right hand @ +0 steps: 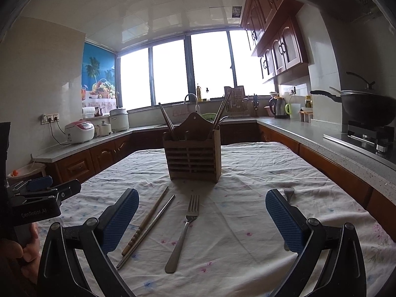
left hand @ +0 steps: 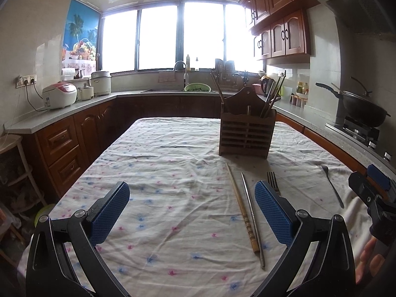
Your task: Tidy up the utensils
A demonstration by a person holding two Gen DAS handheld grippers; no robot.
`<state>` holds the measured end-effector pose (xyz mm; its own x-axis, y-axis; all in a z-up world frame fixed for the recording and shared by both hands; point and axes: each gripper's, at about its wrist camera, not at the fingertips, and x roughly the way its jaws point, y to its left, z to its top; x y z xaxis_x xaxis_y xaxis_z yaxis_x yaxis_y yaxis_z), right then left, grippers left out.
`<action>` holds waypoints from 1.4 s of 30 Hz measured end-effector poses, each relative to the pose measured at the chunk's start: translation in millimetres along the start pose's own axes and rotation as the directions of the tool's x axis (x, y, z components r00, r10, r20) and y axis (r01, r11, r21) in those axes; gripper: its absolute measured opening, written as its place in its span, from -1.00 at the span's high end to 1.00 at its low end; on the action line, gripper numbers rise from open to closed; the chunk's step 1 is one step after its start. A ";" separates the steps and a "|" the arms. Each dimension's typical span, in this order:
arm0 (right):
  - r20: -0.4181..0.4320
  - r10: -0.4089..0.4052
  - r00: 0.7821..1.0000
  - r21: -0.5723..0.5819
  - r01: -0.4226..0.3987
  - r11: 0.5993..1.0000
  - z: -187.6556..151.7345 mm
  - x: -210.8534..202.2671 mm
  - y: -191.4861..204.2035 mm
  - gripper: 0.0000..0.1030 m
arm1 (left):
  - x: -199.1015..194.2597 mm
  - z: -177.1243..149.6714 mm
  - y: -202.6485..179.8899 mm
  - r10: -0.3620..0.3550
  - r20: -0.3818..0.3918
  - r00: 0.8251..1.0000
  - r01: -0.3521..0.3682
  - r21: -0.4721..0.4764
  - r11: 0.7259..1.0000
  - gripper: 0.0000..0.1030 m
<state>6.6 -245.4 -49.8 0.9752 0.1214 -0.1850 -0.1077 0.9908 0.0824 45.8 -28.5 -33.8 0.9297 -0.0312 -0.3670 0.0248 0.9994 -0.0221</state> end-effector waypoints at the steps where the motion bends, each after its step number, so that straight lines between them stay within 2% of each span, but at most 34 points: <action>1: 0.002 0.002 1.000 -0.002 -0.002 1.000 -0.6 -0.2 0.5 -1.00 | -0.1 -0.2 0.3 0.001 0.000 1.000 -0.001 0.000 1.000 -1.00; 20: 0.012 0.023 1.000 -0.010 -0.023 1.000 -2.9 -3.6 4.6 -1.00 | -11.1 0.0 -2.7 0.023 0.041 0.999 -0.024 0.023 0.999 -1.00; 42: 0.037 0.033 0.999 -0.019 -0.032 0.999 -2.5 -8.1 8.8 -1.00 | -14.4 0.1 -4.3 0.028 0.052 0.998 -0.030 0.036 0.999 -1.00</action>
<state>-2.8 -237.5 -50.0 0.9777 0.1513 -0.1456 -0.1425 0.9873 0.0696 32.3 -32.3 -28.3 0.9480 -0.0027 -0.3182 0.0103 0.9997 0.0221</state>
